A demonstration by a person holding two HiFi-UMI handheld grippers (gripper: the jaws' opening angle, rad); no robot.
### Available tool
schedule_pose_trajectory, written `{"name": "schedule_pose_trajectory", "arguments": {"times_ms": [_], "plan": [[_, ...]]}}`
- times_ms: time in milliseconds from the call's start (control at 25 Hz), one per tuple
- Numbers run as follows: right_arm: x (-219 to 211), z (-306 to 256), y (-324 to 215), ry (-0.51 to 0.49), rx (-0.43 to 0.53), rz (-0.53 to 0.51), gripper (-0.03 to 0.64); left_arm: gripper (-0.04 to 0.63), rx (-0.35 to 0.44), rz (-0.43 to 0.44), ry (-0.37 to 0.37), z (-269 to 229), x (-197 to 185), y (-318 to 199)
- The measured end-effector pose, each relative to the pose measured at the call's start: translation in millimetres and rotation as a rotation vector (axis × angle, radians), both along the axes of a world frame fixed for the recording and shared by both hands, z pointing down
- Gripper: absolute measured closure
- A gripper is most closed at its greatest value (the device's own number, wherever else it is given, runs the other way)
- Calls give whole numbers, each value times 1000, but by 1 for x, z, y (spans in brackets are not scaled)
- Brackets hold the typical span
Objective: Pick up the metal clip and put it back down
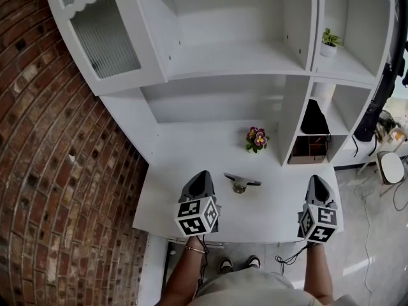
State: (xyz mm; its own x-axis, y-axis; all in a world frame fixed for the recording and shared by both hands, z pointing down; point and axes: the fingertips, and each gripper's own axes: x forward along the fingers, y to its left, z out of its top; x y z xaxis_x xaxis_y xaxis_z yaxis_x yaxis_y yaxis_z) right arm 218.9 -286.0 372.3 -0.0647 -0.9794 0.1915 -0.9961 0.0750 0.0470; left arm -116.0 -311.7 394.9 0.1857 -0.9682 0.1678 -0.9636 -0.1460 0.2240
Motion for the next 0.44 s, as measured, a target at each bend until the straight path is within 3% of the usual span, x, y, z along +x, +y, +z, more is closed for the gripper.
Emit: {"name": "schedule_pose_trajectory", "arguments": {"times_ms": [440], "plan": [[-4, 5, 2, -9, -21, -29, 617, 584, -9, 17, -6, 3, 5, 1]]}}
